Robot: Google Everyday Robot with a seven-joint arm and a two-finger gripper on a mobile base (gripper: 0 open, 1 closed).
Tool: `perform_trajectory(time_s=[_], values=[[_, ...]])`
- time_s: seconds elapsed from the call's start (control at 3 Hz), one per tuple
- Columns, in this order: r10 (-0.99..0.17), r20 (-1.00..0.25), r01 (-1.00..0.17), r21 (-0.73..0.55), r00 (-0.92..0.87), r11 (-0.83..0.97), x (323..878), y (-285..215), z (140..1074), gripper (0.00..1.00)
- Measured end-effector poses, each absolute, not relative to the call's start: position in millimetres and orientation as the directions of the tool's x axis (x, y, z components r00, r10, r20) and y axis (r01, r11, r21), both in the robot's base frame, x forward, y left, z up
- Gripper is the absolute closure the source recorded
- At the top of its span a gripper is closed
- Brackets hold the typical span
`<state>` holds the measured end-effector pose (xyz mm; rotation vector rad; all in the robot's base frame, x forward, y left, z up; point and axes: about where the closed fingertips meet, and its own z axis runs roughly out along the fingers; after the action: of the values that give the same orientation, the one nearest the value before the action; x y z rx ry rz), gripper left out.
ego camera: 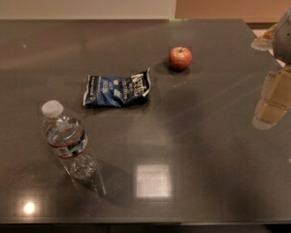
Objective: Knock water bottle over
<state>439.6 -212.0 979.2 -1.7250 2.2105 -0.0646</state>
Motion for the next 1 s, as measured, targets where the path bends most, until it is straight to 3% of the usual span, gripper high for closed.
perform_trajectory(time_s=[0.67,1.0], values=[[-0.915,-0.395,-0.966,-0.191,-0.086,0.173,444.8,-161.1,984.1,0.0],[-0.869,-0.495,-0.985,-0.149,0.001,0.083,442.1,-107.1,977.0,0.0]])
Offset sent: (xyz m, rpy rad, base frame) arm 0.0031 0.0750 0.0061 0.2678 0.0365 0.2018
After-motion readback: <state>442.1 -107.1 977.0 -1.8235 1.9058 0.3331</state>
